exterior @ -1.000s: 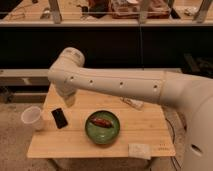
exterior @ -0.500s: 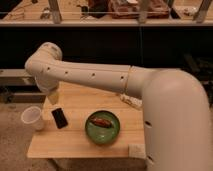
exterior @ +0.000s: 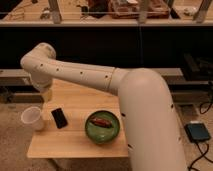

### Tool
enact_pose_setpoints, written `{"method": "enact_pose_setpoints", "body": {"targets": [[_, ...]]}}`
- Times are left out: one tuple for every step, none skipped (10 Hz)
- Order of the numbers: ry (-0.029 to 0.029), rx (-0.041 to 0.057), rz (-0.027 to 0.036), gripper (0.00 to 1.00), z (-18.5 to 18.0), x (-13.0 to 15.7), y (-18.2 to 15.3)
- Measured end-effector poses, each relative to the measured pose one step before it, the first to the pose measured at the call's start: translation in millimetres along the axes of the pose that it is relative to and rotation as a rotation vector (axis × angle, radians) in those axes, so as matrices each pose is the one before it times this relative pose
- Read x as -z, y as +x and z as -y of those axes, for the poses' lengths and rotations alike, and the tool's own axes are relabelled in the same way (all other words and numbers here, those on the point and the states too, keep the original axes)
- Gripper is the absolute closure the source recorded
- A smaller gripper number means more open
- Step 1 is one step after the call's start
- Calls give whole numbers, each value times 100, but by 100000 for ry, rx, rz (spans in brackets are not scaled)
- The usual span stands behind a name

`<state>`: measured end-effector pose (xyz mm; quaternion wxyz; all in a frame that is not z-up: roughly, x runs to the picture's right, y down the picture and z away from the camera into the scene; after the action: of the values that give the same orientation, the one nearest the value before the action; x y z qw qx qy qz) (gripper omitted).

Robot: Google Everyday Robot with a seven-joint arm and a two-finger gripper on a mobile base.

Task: Pick up the ceramic cup

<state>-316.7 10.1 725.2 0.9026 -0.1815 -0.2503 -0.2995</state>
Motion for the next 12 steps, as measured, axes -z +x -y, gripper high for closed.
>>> {"method": "enact_pose_setpoints", "body": {"targets": [[18, 416, 440, 35, -536, -153, -538], [386, 1065, 1656, 35, -177, 25, -529], [1893, 4054, 5054, 35, -12, -271, 483], [2544, 4696, 6057, 35, 17, -617, 642], [1812, 5658, 4436, 35, -109, -683, 601], [1589, 8365, 3620, 35, -68, -702, 101], [125, 4027, 1712, 35, -80, -537, -165], [-3, 2556, 626, 35, 56, -260, -176], [-1297, 6803, -329, 35, 49, -464, -453], [-1740, 8899, -96, 35, 436, -630, -1227], [-1628, 5184, 54, 35, 52, -236, -905], [-2390, 1676, -180, 35, -212, -127, -251]]}}
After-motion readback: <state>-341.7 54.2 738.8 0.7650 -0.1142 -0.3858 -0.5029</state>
